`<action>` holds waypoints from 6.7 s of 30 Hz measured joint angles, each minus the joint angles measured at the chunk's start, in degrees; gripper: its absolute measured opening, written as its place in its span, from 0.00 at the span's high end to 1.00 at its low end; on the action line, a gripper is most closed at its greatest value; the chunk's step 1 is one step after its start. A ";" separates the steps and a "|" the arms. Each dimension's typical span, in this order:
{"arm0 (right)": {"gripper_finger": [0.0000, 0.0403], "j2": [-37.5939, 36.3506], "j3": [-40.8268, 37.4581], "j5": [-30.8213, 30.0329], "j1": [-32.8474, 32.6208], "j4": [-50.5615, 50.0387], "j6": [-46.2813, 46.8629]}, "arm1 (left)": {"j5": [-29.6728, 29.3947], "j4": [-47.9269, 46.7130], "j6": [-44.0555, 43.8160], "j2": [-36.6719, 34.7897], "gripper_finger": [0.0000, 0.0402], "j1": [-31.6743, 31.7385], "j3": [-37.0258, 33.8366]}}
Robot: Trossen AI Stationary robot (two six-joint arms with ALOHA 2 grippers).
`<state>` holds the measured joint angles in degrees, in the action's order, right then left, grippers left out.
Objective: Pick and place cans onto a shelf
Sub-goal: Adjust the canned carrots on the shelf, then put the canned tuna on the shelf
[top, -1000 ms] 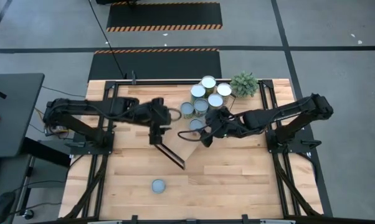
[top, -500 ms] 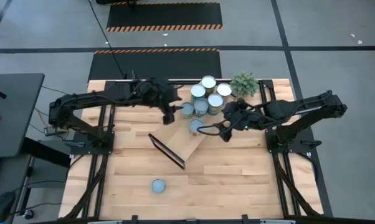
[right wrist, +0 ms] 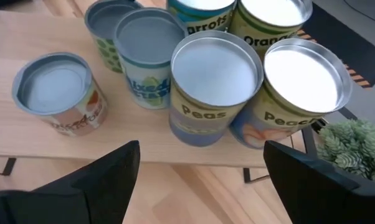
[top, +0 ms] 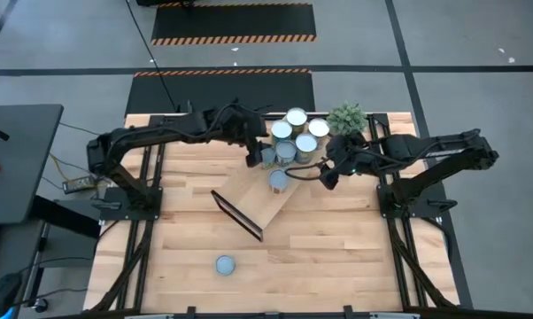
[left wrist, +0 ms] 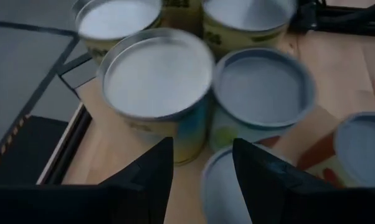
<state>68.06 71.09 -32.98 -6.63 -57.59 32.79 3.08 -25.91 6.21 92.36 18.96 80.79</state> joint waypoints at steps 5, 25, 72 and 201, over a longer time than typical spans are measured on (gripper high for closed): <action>0.13 0.12 0.00 0.05 0.70 0.05 -0.46 | 3.78 0.18 -0.80 0.32 0.57 1.93 0.00; 0.13 0.16 0.00 0.51 2.59 1.81 -1.50 | -7.29 -0.71 2.23 3.60 0.57 6.29 0.02; 0.13 1.04 -0.04 6.77 -2.28 2.43 0.67 | 0.26 -4.53 1.96 -6.33 0.57 -0.87 0.00; 0.13 12.58 -0.04 4.12 -23.29 26.89 3.17 | -26.62 -12.47 -71.59 14.42 0.12 -71.04 -14.76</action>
<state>80.64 71.05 -28.86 -29.92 -30.70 35.97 -23.53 -38.38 -65.39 106.78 -52.08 66.04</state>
